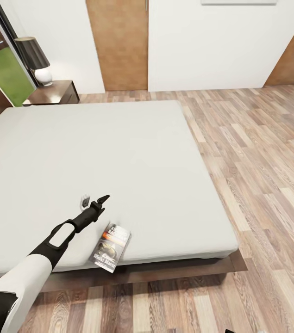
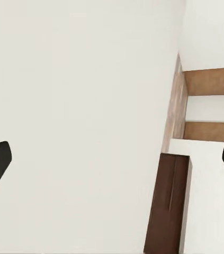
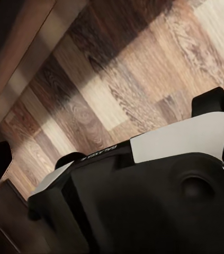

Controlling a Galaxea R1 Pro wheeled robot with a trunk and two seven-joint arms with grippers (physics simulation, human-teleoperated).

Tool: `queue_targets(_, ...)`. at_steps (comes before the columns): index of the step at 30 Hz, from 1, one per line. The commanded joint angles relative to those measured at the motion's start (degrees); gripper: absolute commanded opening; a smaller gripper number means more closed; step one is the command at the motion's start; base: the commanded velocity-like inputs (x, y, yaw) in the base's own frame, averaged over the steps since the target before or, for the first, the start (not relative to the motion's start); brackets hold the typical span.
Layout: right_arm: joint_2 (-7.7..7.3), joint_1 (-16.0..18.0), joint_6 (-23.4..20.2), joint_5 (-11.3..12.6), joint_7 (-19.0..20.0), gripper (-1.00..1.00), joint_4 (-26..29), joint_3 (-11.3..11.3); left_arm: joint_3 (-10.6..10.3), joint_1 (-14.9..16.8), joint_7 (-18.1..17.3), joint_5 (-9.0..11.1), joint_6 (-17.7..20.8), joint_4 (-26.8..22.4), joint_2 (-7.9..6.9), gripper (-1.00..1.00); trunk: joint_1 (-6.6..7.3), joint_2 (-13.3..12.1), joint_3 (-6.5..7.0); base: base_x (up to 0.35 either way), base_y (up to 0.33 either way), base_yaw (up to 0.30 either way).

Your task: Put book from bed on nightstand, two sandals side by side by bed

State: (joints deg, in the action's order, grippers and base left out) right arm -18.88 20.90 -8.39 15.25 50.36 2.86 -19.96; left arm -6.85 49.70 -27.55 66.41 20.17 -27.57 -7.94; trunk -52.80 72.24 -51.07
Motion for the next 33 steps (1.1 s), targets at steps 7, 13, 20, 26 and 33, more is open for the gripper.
queue_targets(7, -0.02, 0.01, -3.27, 15.56, 0.17, 1.0, -0.03, 0.0, -0.23, 0.02, -0.12, 0.57, 0.22, 0.06, -0.06, 1.0, 1.54, -2.8, 1.23, 0.0, 0.0, 0.0)
queue_targets(13, 0.0, 0.01, -3.25, 15.57, 0.17, 1.0, -0.05, 0.0, -0.26, 0.01, -0.13, 0.57, 0.22, 0.06, -0.06, 1.0, 2.86, -5.21, 2.31, 0.0, 0.0, 0.0)
queue_targets(20, -0.01, 0.01, -3.25, 15.58, 0.17, 1.0, -0.05, 0.0, -0.26, 0.01, -0.09, 0.57, 0.22, 0.06, -0.06, 1.0, 4.4, -8.02, 3.56, 0.0, 0.0, 0.0)
queue_targets(26, -0.01, 0.01, -3.22, 15.59, 0.17, 1.0, -0.05, 0.0, -0.24, -0.01, -0.1, 0.57, 0.23, 0.06, -0.06, 1.0, 5.72, -10.42, 4.64, 0.0, 0.0, 0.0)
queue_targets(33, -0.02, 0.01, -3.21, 15.58, 0.16, 1.0, -0.05, 0.0, -0.22, -0.01, -0.1, 0.57, 0.26, 0.06, -0.07, 1.0, 7.25, -13.23, 5.9, 0.0, 0.0, 0.0)
